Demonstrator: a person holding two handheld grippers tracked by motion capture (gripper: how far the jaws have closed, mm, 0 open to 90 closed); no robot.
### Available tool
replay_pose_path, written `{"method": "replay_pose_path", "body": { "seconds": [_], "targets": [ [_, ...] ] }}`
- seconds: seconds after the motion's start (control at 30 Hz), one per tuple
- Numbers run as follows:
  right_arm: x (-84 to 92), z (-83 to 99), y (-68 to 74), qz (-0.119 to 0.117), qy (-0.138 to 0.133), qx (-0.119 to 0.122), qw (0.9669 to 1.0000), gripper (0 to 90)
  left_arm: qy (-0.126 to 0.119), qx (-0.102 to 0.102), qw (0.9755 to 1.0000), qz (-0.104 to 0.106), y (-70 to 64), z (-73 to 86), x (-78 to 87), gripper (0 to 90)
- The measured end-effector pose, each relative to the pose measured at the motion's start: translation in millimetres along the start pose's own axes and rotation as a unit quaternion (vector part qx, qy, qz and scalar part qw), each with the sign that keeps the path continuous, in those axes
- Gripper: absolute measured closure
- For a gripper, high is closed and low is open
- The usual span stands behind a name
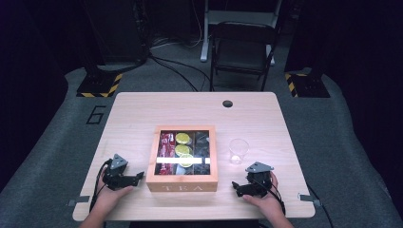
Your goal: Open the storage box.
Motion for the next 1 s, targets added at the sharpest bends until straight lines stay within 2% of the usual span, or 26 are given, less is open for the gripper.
{"method": "replay_pose_path", "body": {
  "seconds": [0.13,0.17,0.3,0.33,0.43,0.5,0.7,0.77,0.8,0.87,0.97,1.0],
  "targets": [
    [0.1,0.1,0.2,0.001,-0.001,0.001,1.0,0.7,0.001,0.001,1.0,0.001,0.2,-0.2,0.1,14.4],
    [0.9,0.2,1.4,0.002,-0.004,-0.007,1.0,2.8,-0.004,0.002,1.0,0.001,0.2,-0.4,-0.8,14.4],
    [3.7,1.9,0.3,0.012,-0.011,-0.009,0.9998,11.1,-0.004,0.007,1.0,-0.003,-0.5,-0.4,-0.8,14.9],
    [3.8,2.1,0.3,0.011,-0.014,-0.005,0.9998,13.2,-0.007,0.013,0.9999,-0.006,-1.7,0.2,-0.9,14.9],
    [4.9,2.7,0.7,0.011,-0.021,0.002,0.9997,15.2,-0.006,0.013,0.9999,-0.006,-1.6,0.1,-0.7,14.9],
    [5.6,2.5,2.0,0.009,-0.017,-0.004,0.9998,15.8,-0.006,0.011,0.9999,-0.003,-1.2,0.5,-0.4,14.9],
    [5.2,1.9,2.4,0.009,-0.022,-0.001,0.9997,18.5,0.0,0.004,1.0,0.0,0.3,-1.5,-0.3,15.8],
    [6.7,0.5,3.5,0.006,-0.018,-0.003,0.9998,22.7,-0.001,0.007,1.0,-0.002,-1.0,-2.4,-0.7,17.4],
    [7.3,0.0,3.4,0.006,-0.014,0.002,0.9999,24.8,0.007,-0.005,1.0,0.001,-0.8,-3.2,0.2,19.5],
    [9.6,-1.7,4.8,-0.001,-0.002,0.002,1.0,28.7,0.015,-0.001,0.9999,0.001,-1.6,-4.5,1.3,21.7],
    [11.2,-2.4,5.3,-0.005,0.0,0.006,1.0,32.4,0.02,0.004,0.9998,-0.002,-2.1,-5.4,3.5,26.2],
    [11.7,-3.0,6.2,-0.006,0.003,0.002,1.0,33.4,0.022,0.012,0.9997,0.001,-2.9,-5.8,4.3,27.3]
  ]
}}
Point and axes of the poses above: each handheld gripper's, and its own axes: x roughly backward along the jaws, z roughly out of its underside, y roughly to its left, the point moved 1 cm from there along -x, roughly forward along the jaws, and after that the axes turned 15 degrees about x, right-handed, at the moved point
